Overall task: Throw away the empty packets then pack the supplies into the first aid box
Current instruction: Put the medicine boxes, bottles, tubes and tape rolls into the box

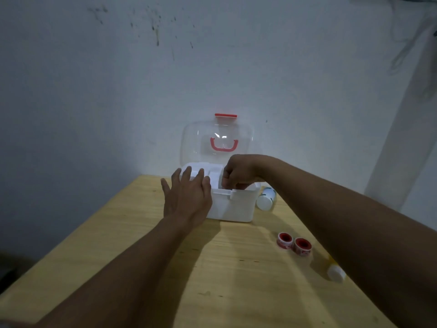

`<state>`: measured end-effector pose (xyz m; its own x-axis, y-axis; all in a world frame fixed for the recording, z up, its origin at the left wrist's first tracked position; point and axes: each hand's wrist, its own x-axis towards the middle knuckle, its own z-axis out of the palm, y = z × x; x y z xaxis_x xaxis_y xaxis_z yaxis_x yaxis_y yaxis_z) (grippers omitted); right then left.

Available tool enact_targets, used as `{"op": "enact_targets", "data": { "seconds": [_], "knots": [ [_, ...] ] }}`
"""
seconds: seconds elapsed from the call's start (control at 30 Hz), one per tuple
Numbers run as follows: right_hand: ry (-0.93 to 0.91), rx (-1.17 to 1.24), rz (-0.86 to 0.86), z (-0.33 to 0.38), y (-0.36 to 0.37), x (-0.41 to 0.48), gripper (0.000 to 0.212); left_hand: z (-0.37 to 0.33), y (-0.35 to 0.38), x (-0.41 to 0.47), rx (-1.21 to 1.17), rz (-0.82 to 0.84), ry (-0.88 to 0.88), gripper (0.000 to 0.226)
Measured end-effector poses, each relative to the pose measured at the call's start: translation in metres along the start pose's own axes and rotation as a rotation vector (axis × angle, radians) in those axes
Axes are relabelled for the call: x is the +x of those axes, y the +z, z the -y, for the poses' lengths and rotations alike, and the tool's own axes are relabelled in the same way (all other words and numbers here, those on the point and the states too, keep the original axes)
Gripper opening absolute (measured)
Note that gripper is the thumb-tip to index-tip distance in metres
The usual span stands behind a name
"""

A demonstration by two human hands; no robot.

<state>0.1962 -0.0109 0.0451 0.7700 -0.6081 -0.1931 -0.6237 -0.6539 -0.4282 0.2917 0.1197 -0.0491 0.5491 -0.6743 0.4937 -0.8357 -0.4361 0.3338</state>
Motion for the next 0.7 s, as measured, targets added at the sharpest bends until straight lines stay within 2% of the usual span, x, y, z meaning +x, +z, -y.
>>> {"op": "enact_targets", "data": {
  "seconds": [0.2,0.3,0.43,0.57,0.7],
  "knots": [
    [0.009,0.162,-0.006,-0.001,0.001,-0.006,0.019,-0.001,-0.002,0.0,-0.005,0.024,-0.001,0.053],
    [-0.01,0.265,-0.08,-0.005,-0.01,-0.017,0.018,-0.002,-0.004,0.001,0.032,0.036,-0.008,0.055],
    [-0.013,0.341,-0.249,-0.02,-0.027,-0.029,0.02,-0.002,-0.004,0.003,0.051,-0.032,0.006,0.056],
    [0.077,0.248,-0.412,-0.049,-0.032,-0.024,0.02,-0.001,0.001,0.007,0.06,-0.024,0.065,0.059],
    [0.223,0.047,-0.451,-0.074,-0.019,-0.023,0.013,0.0,0.005,0.007,0.076,-0.037,0.078,0.064]
  ]
}}
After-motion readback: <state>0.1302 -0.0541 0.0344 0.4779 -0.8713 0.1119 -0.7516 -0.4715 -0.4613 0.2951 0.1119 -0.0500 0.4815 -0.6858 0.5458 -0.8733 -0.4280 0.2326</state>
